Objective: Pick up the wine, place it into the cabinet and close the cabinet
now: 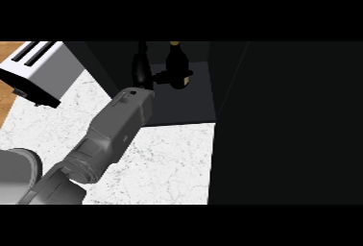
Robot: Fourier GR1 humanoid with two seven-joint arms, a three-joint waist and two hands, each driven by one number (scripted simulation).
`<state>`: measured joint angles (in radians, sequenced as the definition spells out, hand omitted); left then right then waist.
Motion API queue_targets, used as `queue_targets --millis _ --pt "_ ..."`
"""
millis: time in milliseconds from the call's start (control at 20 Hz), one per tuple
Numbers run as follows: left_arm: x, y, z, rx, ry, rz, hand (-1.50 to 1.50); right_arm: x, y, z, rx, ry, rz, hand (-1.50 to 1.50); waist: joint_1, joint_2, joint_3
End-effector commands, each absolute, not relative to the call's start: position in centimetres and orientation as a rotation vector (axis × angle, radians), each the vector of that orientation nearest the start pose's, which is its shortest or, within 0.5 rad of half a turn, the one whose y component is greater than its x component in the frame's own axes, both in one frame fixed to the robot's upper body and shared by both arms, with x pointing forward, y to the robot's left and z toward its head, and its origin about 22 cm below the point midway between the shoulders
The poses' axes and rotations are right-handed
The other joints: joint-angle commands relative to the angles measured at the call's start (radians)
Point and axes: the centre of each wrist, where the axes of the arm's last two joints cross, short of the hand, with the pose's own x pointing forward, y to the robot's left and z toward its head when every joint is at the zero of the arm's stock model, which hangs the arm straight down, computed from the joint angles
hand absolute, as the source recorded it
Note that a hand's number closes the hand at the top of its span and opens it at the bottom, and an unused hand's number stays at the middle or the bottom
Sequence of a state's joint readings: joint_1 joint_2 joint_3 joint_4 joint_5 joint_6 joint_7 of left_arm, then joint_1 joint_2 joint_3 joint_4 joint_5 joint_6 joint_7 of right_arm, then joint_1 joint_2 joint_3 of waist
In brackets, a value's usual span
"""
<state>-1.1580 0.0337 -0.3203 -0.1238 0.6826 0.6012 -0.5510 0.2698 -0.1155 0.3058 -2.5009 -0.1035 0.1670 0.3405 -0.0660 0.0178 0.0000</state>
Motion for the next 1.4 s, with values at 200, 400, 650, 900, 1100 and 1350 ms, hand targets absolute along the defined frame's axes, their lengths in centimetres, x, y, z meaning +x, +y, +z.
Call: queue_targets --millis 200,400,650,900,1100,1350 --pt "43.7 13.1 3.9 0.221 -1.789 0.089 -1.50 8.8 -21.2 18.9 0.389 -1.920 0.312 -1.50 0.032 -0.014 -0.001" --pt "43.3 10.6 4.4 0.144 -1.850 0.111 -1.50 8.1 -21.2 19.1 0.387 -1.910 0.317 -1.50 0.040 -0.021 0.000" --pt "42.9 9.9 4.8 0.054 -1.867 0.112 -1.50 8.2 -21.2 19.1 0.376 -1.925 0.292 -1.50 0.067 -0.030 0.000" --pt "41.2 7.9 4.5 -0.014 -1.876 0.136 -1.50 8.6 -21.3 19.0 0.346 -1.905 0.293 -1.50 0.079 -0.032 0.000" --pt "39.8 9.7 3.5 -0.054 -1.865 0.121 -1.50 8.2 -21.7 18.7 0.334 -1.904 0.282 -1.50 0.082 -0.034 0.001" --pt "37.1 9.5 3.0 -0.110 -1.871 0.127 -1.50 8.0 -21.0 18.9 0.352 -1.907 0.282 -1.50 0.082 -0.034 0.000"
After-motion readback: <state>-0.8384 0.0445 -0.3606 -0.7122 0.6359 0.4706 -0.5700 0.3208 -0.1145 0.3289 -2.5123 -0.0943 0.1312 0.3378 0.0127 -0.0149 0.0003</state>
